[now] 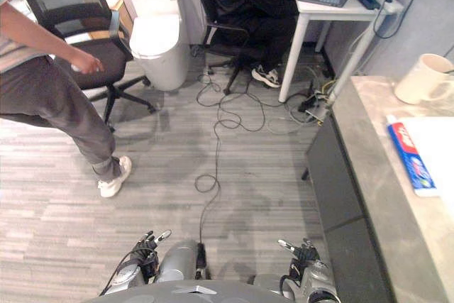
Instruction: Organize washtable
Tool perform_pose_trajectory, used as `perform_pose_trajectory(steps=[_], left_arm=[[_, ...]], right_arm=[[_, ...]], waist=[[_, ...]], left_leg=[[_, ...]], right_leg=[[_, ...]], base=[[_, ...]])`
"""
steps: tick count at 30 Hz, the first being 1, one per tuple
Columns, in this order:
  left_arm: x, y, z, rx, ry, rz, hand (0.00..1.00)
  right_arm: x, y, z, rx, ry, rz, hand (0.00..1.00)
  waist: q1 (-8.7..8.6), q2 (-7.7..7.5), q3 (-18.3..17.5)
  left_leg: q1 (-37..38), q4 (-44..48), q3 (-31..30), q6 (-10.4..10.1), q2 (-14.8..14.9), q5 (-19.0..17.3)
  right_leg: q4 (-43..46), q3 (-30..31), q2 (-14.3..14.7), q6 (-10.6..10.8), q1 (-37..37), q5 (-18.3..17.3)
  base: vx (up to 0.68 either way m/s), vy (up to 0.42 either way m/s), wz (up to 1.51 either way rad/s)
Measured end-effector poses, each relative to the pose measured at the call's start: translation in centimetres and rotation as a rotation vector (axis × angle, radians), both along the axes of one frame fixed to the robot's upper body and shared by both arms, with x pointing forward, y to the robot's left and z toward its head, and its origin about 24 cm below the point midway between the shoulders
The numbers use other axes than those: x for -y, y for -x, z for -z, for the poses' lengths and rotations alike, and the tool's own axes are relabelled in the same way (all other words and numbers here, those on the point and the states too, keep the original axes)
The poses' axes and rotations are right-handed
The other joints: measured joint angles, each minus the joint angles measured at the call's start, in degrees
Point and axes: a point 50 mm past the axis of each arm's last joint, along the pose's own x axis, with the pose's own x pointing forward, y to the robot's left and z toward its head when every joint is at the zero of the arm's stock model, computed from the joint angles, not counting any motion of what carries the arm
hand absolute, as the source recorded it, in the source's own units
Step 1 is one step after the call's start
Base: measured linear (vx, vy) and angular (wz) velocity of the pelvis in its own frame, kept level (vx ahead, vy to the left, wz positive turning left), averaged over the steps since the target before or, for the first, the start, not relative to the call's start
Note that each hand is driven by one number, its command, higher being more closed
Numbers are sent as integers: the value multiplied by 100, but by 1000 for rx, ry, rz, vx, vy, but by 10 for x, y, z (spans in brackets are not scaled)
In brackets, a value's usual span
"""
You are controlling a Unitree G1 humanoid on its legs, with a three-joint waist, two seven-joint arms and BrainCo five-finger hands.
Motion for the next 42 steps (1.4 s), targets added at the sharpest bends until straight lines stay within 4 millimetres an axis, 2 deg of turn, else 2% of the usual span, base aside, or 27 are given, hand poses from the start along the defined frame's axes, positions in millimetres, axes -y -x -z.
perform_pose_trajectory(steps=[1,2,3,5,6,7,8,9,10,11,12,13,14,15,16,17,18,20,21,31,34,37,38,39,40,41,42], left_arm=[[-1,13,3,-38,-5,-9,0],[-1,25,7,-79,-3,-12,0],[-8,30,7,-107,-18,-10,0],[-11,35,9,-136,-26,0,0],[-14,40,9,-149,-34,2,0],[-18,42,9,-157,-44,9,0],[-15,41,9,-160,-42,23,0],[-12,37,9,-152,-40,62,0],[-13,33,8,-144,-50,82,0],[-13,25,6,-127,-60,120,0],[-12,22,6,-124,-61,128,0],[-10,18,6,-116,-62,149,0],[-5,17,6,-110,-54,165,0],[-2,15,6,-107,-52,182,0],[-7,12,4,-89,-70,196,0],[-10,9,2,-78,-82,197,0],[-7,10,3,-83,-77,202,0],[1,16,6,-105,-62,227,0],[15,12,10,-128,-19,226,0],[16,11,10,-130,-36,268,0],[17,8,9,-131,-50,307,0],[9,4,7,-134,-77,324,0],[4,3,7,-137,-90,315,0],[-7,12,7,-162,-105,289,0],[-12,13,6,-163,-114,272,0],[-21,12,4,-158,-131,238,0],[-22,14,4,-162,-131,228,0]], right_arm=[[1,5,1,-12,-1,11,0],[-3,8,3,-19,-13,13,0],[-11,10,5,-24,-31,2,0],[-13,15,7,-36,-45,0,0],[-14,18,8,-38,-55,8,0],[-13,20,8,-39,-60,13,0],[-12,25,10,-48,-66,31,0],[-9,34,11,-54,-75,69,0],[-9,34,11,-52,-79,75,0],[-9,37,12,-59,-89,83,0],[-7,37,11,-54,-90,99,0],[-4,36,10,-42,-89,120,0],[-2,35,9,-31,-88,134,0],[-1,34,9,-27,-85,133,0],[-6,32,9,-29,-96,118,0],[-6,36,11,-37,-102,131,0],[-3,38,10,-42,-96,131,0],[7,40,9,-42,-70,129,0],[2,58,13,-105,-63,53,0],[4,63,13,-118,-62,64,0],[5,67,14,-129,-67,80,0],[4,74,16,-150,-91,96,0],[3,80,17,-166,-95,103,0],[3,86,18,-181,-96,101,0],[1,87,19,-184,-101,105,0],[1,89,19,-198,-104,102,0],[3,88,19,-198,-100,99,0]], waist=[[37,64,-39],[37,35,-79],[-6,-123,-133],[24,-303,-122],[45,-375,-114],[17,-378,-125],[-2,-332,-141],[-27,-319,-205],[-13,-351,-169],[-43,-364,-143],[-77,-356,-137],[-147,-306,-113],[-177,-182,-152],[-188,-128,-205],[-138,-316,-206],[-151,-417,-209],[-164,-418,-235],[-148,-110,-312],[-311,-252,-654],[-323,-241,-653],[-326,-188,-614],[-341,-211,-591],[-343,-204,-573],[-348,-224,-565],[-346,-299,-526],[-310,-381,-461],[-265,-361,-445]], left_leg=[[29,-684,-4,-14,-7,835],[126,-660,-5,177,-93,1255],[250,-605,29,390,-298,1085],[401,-110,200,587,-359,814],[573,311,346,780,-348,678],[727,354,317,860,-354,616],[1055,209,301,882,-372,508],[1548,-140,168,799,-402,260],[1791,-336,116,828,-456,199],[2178,-703,56,751,-482,149],[2313,-830,51,750,-477,149],[2523,-1005,35,742,-402,145],[2569,-1169,8,542,-238,11],[2537,-1210,4,353,-145,-166],[2500,-1215,2,205,-205,-224],[2504,-1206,-112,103,-239,-275],[2502,-1218,-199,63,-173,-304],[2529,-1393,-336,-222,90,-171],[2535,-1775,-632,-193,-88,153],[2495,-1792,-600,-219,-73,118],[2464,-1794,-570,-178,-41,50],[2263,-1378,-476,-321,153,-256],[2297,-1102,-442,-455,316,-413],[2270,-458,-361,-559,459,-497],[2059,162,-362,-574,510,-506],[1523,1473,-476,-288,562,-272],[1278,1984,-620,-287,577,-42]], right_leg=[[-30,123,-33,91,252,-194],[-10,204,-57,77,389,-212],[245,258,-299,86,359,-146],[1205,695,-438,279,150,99],[1981,971,-391,333,17,504],[2448,1013,-345,466,-76,836],[3133,1040,-330,847,-290,1223],[4238,998,-284,1085,-785,1179],[4550,983,-297,993,-983,1022],[4784,798,-378,657,-1315,602],[4708,660,-444,528,-1440,406],[4285,360,-566,413,-1657,80],[3475,105,-588,429,-1814,-48],[2924,-2,-595,496,-1892,-4],[1811,5,-758,693,-1945,178],[1497,-9,-806,600,-1953,521],[1450,-83,-740,588,-1913,484],[1341,-271,-501,457,-1875,399],[-677,-607,-522,596,-1040,1614],[-690,-564,-521,601,-1054,1583],[-550,-519,-500,576,-1157,1524],[334,-355,-375,372,-1614,1018],[710,-314,-256,331,-1657,715],[908,-214,-116,229,-1609,469],[998,-188,-101,189,-1578,392],[1146,-48,-33,108,-1522,330],[1180,70,-2,64,-1498,297]], base=[[195,178,-25],[528,250,-13],[577,233,1],[594,209,-3],[517,135,-21],[359,77,-27],[241,21,-16],[179,2,-17],[55,-54,-11],[-66,-67,-7],[-178,-86,0],[-314,-50,5],[-360,-36,7],[-329,-54,6],[-45,-203,16],[72,-240,18],[265,-276,22],[249,-192,15],[86,-93,9],[-66,-5,-2],[10,-14,-9],[83,-96,-17],[224,-173,-17],[225,-187,-19],[126,-218,-38],[-19,-223,-49],[-78,-285,-94]])
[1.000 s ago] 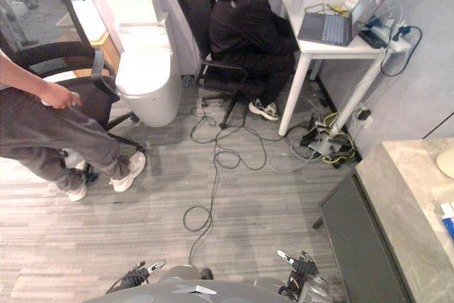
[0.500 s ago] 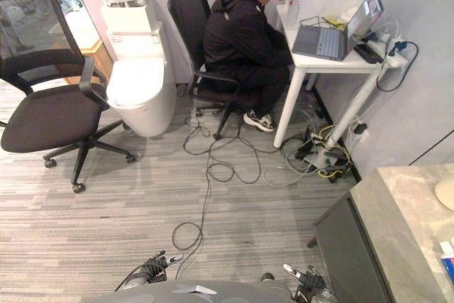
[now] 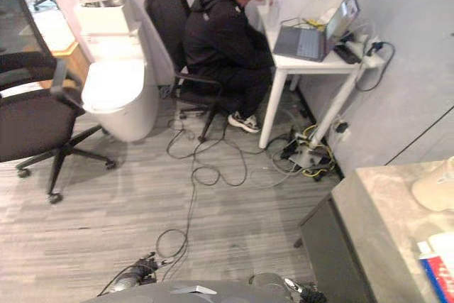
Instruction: Organize washtable
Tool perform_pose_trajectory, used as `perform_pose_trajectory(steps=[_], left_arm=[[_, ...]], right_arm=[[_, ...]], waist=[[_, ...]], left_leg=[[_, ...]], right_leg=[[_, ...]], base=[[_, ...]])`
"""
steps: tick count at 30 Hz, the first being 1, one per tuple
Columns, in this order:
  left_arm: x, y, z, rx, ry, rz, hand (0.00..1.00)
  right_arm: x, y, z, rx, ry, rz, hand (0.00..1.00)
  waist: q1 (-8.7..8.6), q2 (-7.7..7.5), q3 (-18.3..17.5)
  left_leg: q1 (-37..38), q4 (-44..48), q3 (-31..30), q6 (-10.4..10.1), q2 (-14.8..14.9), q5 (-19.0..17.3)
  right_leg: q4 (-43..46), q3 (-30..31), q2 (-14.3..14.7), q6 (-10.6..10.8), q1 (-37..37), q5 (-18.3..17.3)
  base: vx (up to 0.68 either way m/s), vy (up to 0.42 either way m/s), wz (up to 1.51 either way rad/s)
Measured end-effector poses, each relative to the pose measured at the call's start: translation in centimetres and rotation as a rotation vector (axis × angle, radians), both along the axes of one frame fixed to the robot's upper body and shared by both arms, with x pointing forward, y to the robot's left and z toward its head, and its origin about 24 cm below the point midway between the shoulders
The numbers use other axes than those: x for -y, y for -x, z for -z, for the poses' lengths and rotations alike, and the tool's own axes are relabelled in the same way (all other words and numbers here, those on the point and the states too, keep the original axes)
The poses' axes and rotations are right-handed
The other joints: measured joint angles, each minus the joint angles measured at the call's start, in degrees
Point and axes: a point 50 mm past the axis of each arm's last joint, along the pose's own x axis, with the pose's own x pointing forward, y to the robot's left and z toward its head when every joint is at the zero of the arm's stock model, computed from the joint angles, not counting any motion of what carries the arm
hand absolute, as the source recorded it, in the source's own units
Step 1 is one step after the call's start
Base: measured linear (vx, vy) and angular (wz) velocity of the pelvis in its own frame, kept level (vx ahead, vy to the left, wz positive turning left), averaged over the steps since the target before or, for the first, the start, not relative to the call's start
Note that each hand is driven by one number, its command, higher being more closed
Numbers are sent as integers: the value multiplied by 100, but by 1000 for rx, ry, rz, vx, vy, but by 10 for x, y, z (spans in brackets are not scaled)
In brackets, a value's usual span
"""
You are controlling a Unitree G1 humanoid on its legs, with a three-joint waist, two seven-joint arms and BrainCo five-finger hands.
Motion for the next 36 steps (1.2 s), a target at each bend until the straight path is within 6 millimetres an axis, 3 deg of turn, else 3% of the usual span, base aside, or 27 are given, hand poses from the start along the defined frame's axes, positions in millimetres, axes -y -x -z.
perform_pose_trajectory(steps=[1,3,6,7,9,10,11,14,17,20,22,23,24,25,26,28,30,31,32,33,36], left_arm=[[2,6,2,-14,6,-22,0],[8,9,4,-17,21,-26,0],[12,9,3,-4,27,-24,0],[13,10,4,-6,31,-28,0],[15,10,4,-2,34,-24,0],[16,11,5,-3,37,-24,0],[12,17,5,-12,25,-27,0],[5,3,0,21,-2,30,0],[4,-11,-3,46,-17,89,0],[7,-13,-3,35,-21,136,0],[9,-8,0,12,-16,148,0],[10,-6,1,2,-13,149,0],[13,-6,1,1,-6,152,0],[14,-8,1,7,-4,156,0],[15,-14,-1,22,-4,166,0],[18,-21,-2,37,-1,184,0],[22,-24,-3,50,9,187,0],[33,-25,-1,57,33,192,0],[34,-27,-2,64,34,200,0],[36,-26,-2,61,39,204,0],[46,-21,1,47,74,205,0]], right_arm=[[3,-4,-1,11,7,2,0],[11,-11,-4,28,30,15,0],[14,-18,-5,49,33,53,0],[12,-26,-6,70,30,49,0],[11,-36,-7,96,31,30,0],[11,-37,-7,98,33,20,0],[4,-37,-6,95,15,11,0],[-6,-28,-2,81,-23,12,0],[-6,-24,-2,70,-26,16,0],[-4,-29,-3,81,-13,-10,0],[-1,-35,-5,101,-3,-20,0],[-2,-39,-6,110,-1,-31,0],[-1,-44,-7,117,6,-61,0],[-1,-46,-8,119,7,-70,0],[-2,-47,-8,119,6,-86,0],[0,-51,-9,124,15,-105,0],[4,-52,-10,126,26,-111,0],[9,-52,-11,124,38,-112,0],[12,-49,-11,115,45,-111,0],[12,-47,-10,101,46,-116,0],[14,-33,-8,54,48,-121,0]], waist=[[93,-21,58],[28,142,140],[-48,195,206],[-10,215,206],[115,244,210],[148,264,213],[231,216,184],[108,-49,9],[97,-122,-30],[91,-106,-24],[106,-26,13],[100,16,32],[96,111,83],[94,108,84],[95,87,81],[110,124,104],[83,201,87],[35,300,80],[32,313,92],[31,307,105],[78,403,11]], left_leg=[[-291,738,-225,-15,3,179],[-589,945,-325,2,-44,-189],[-702,-490,-923,-151,-493,-511],[-676,-1474,-1893,-266,-810,-461],[-554,-2244,-2769,-494,-1047,-323],[-544,-2277,-2779,-417,-1068,-207],[-466,-1986,-2313,-158,-1129,-131],[-467,-1995,-1882,86,-1282,-285],[-476,-2006,-1480,335,-1431,-383],[-352,-2178,-897,443,-1412,-392],[-126,-2329,-406,505,-1230,-429],[47,-2422,-24,511,-1082,-432],[159,-2441,317,522,-938,-426],[213,-2450,507,528,-899,-423],[342,-2471,857,573,-894,-450],[550,-2480,1321,691,-904,-522],[731,-2578,1604,692,-881,-523],[817,-2717,1742,692,-842,-523],[913,-2846,1845,673,-859,-530],[960,-2892,1865,601,-841,-497],[1012,-3283,1624,365,-602,-243]], right_leg=[[5,185,69,-88,77,-58],[-10,367,150,-143,196,-113],[-62,840,234,-104,255,-234],[-17,1239,344,-68,151,-312],[266,1783,507,-34,-37,-474],[412,1949,563,2,-62,-555],[587,2459,554,102,-9,-719],[139,2882,251,284,84,-638],[-102,3237,42,494,12,-492],[-110,3678,-18,718,-255,-259],[-114,3767,110,776,-362,38],[-134,3402,165,750,-450,283],[-193,2479,90,583,-537,489],[-194,1861,0,487,-585,526],[-103,598,-244,310,-608,446],[-86,-268,-408,198,-615,374],[-170,-502,-433,140,-634,306],[-39,-886,-584,109,-631,151],[83,-1255,-796,213,-648,108],[64,-1275,-762,281,-646,153],[-975,-1237,-223,215,-262,582]], base=[[-35,-225,-100],[56,-155,-72],[-107,-58,-77],[-196,32,-123],[-114,170,-163],[109,315,-202],[237,293,-160],[262,254,-86],[192,225,-58],[133,160,-97],[106,129,-149],[52,113,-173],[20,96,-170],[-16,73,-157],[-17,47,-118],[-33,-30,-142],[-45,-98,-112],[-33,-74,-55],[-24,-93,-44],[-28,-162,-28],[9,-195,-19]])
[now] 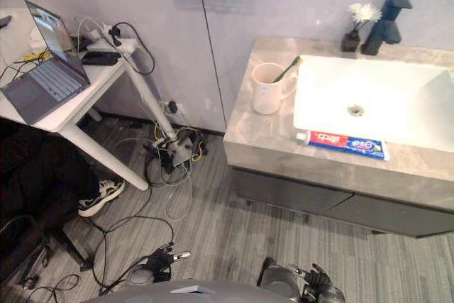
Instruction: Organize washtable
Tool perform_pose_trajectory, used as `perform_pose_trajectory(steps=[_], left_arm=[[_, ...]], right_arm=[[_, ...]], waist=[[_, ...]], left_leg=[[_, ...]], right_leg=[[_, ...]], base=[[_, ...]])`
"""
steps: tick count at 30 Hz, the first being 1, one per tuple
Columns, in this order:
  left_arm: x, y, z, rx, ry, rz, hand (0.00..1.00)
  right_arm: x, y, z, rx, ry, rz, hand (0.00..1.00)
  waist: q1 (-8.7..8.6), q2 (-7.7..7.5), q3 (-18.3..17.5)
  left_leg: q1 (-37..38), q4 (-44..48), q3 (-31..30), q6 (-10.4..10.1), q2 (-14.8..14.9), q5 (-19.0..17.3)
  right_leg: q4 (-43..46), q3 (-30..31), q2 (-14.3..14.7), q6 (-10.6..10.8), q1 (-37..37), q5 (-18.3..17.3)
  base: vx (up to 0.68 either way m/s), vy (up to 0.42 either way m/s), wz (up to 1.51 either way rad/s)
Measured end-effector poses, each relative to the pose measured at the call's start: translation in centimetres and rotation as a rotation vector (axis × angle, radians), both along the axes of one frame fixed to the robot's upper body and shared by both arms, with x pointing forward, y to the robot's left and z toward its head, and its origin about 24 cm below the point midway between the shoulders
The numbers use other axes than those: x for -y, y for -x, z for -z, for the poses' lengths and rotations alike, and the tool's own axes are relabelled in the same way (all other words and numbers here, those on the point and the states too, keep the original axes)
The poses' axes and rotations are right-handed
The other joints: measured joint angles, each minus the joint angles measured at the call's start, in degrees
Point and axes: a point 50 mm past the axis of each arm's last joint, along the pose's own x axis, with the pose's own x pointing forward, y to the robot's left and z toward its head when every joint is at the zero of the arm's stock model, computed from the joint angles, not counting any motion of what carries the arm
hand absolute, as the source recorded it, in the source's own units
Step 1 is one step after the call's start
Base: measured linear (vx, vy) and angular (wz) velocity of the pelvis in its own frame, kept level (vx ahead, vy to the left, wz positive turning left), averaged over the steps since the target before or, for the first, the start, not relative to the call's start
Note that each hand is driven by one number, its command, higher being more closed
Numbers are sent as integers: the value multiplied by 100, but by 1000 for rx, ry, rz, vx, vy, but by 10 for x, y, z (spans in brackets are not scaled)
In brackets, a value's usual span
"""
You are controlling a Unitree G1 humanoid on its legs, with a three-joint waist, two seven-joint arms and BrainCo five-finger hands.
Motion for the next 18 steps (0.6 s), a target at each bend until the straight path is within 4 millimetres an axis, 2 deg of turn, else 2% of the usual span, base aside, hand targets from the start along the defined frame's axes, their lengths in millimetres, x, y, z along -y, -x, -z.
perform_pose_trajectory(steps=[3,4,8,10,11,12,13,14,15,16,17,18], left_arm=[[-1,0,0,-4,1,-5,0],[-1,0,0,-4,1,-8,0],[-3,1,1,-9,0,-24,0],[-5,1,0,-6,3,-51,0],[-7,0,-1,4,4,-65,0],[-8,-1,-1,13,3,-75,0],[-9,-4,-3,31,7,-93,0],[-8,-6,-4,41,17,-105,0],[-6,-9,-5,53,21,-103,0],[-5,-10,-5,56,24,-101,0],[-4,-10,-5,59,27,-102,0],[-4,-10,-5,59,26,-102,0]], right_arm=[[-1,5,1,-11,-6,13,0],[-1,5,1,-9,-8,24,0],[-8,6,3,-6,-27,36,0],[-9,3,3,2,-26,20,0],[-9,1,2,5,-20,-1,0],[-9,-1,2,7,-18,-12,0],[-9,-4,1,14,-12,-34,0],[-8,-6,0,20,-6,-48,0],[-7,-5,0,18,-2,-46,0],[-6,-3,0,14,0,-42,0],[-5,0,1,8,1,-36,0],[-4,1,1,6,3,-35,0]], waist=[[-2,-60,-73],[3,-40,-95],[-4,-195,-129],[21,-210,-111],[65,-179,-89],[78,-160,-54],[112,-160,9],[134,-84,87],[144,-85,105],[150,-73,116],[198,-65,138],[214,-56,134]], left_leg=[[13,-147,-206,-116,109,149],[13,-149,-216,-121,129,151],[28,-34,-264,-213,254,174],[-93,606,-244,-285,435,-103],[-371,1508,-257,-255,682,-355],[-568,2062,-288,-203,817,-404],[-1035,3172,-475,-96,1034,-352],[-1383,3843,-869,10,1027,-334],[-1524,3942,-1120,-56,857,-382],[-1626,3750,-1315,-132,619,-437],[-1637,3015,-1510,-232,241,-475],[-1590,2541,-1570,-270,92,-448]], right_leg=[[-480,-54,215,-119,149,233],[-529,-61,249,-138,172,257],[-643,-161,351,-247,348,294],[-622,-80,449,-324,445,213],[-591,27,573,-430,493,140],[-581,99,637,-457,550,120],[-502,208,735,-510,628,72],[-422,304,792,-538,673,27],[-417,353,791,-541,730,21],[-421,398,757,-538,732,20],[-435,476,673,-510,723,14],[-468,485,644,-495,727,16]], base=[[21,-118,1],[29,-77,8],[30,-55,9],[2,-88,-24],[-37,-84,-40],[-101,-122,-60],[-131,-120,-59],[-124,-99,-62],[-67,-35,-46],[-35,37,-39],[-14,59,-31],[67,118,-37]])
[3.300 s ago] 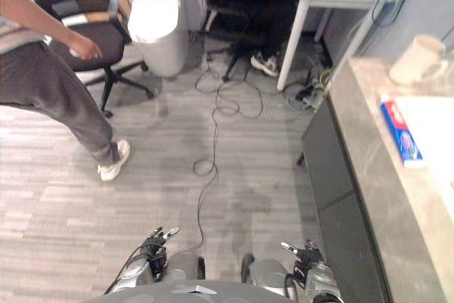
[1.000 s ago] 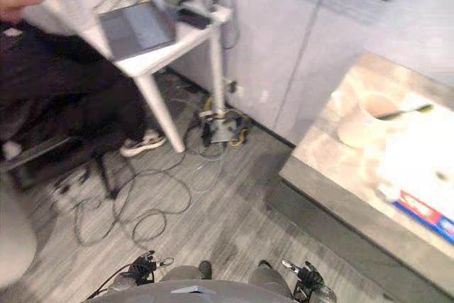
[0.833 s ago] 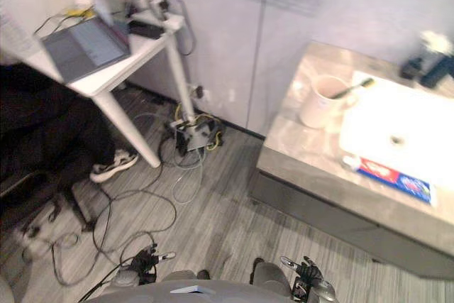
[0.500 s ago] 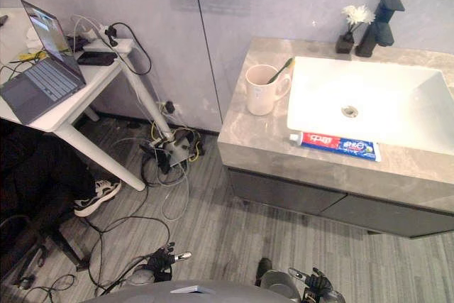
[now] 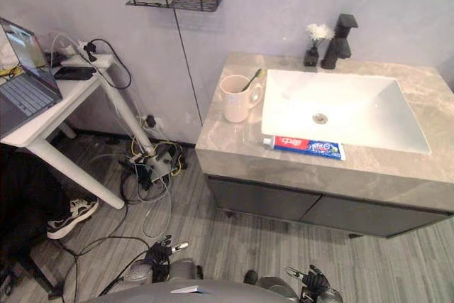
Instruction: Organize washtable
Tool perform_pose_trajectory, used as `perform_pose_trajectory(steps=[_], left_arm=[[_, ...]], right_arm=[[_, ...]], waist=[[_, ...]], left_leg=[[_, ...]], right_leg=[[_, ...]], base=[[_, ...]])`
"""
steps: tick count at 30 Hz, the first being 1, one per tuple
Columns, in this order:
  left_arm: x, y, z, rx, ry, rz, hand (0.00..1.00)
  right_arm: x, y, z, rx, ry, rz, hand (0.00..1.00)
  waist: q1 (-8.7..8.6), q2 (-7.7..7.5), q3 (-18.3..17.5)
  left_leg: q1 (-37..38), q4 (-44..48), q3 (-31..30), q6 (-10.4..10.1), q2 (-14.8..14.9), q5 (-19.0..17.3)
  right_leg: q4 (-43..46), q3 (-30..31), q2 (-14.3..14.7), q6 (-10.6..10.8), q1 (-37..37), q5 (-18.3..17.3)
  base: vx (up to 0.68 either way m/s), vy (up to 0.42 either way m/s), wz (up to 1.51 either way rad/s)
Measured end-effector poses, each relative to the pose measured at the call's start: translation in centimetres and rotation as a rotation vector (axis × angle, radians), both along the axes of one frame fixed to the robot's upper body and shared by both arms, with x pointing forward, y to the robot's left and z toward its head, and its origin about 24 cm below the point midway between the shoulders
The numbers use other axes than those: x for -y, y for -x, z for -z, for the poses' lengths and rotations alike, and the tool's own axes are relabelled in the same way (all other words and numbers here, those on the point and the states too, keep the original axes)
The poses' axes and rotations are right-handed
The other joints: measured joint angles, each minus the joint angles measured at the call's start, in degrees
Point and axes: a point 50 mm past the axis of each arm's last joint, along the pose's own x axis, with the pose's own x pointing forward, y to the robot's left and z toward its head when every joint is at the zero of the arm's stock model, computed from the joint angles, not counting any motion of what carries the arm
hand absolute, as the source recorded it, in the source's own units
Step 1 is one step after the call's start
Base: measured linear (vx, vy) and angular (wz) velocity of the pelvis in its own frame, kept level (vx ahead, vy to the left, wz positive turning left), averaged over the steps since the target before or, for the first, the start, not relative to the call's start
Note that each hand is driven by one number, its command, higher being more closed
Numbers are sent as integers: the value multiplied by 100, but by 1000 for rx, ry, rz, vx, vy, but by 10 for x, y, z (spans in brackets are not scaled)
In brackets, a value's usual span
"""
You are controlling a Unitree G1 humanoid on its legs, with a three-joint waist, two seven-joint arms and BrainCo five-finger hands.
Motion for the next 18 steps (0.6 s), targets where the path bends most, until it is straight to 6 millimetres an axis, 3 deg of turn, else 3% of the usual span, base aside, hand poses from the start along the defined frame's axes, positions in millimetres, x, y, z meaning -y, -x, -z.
perform_pose_trajectory(steps=[1,5,11,13,14,16,18], left_arm=[[-3,5,1,-11,0,-18,0],[-12,9,1,-19,-9,-65,0],[-15,18,5,-61,-17,-61,0],[-13,13,4,-52,-17,-45,0],[-10,10,4,-50,-16,-19,0],[-12,5,2,-43,-36,36,0],[-11,4,2,-43,-41,55,0]], right_arm=[[3,2,0,-5,9,2,0],[1,2,0,-5,3,5,0],[-4,-2,0,10,-20,7,0],[-7,-9,0,23,-28,-17,0],[-7,-11,0,28,-29,-24,0],[-12,-18,-1,47,-39,-28,0],[-14,-19,-1,51,-44,-31,0]], waist=[[33,80,-49],[53,5,-90],[-3,-153,-332],[2,-205,-294],[9,-211,-267],[-47,-324,-77],[-134,-382,-56]], left_leg=[[99,-1064,-82,189,-172,472],[255,-1514,-58,383,-427,582],[736,-2177,205,462,-713,695],[882,-2270,313,488,-752,679],[1038,-2324,378,517,-742,663],[1541,-2378,421,586,-712,621],[1736,-2453,424,628,-682,591]], right_leg=[[-139,64,34,84,-15,52],[-57,208,-152,250,-87,-20],[317,456,-450,410,-225,-366],[828,532,-536,511,-386,-598],[1483,598,-560,694,-608,-723],[3002,615,-659,822,-978,-735],[3569,587,-752,752,-1123,-854]], base=[[100,102,-28],[166,117,-10],[247,96,-16],[241,53,-30],[198,32,-32],[158,-30,-25],[75,-51,3]])
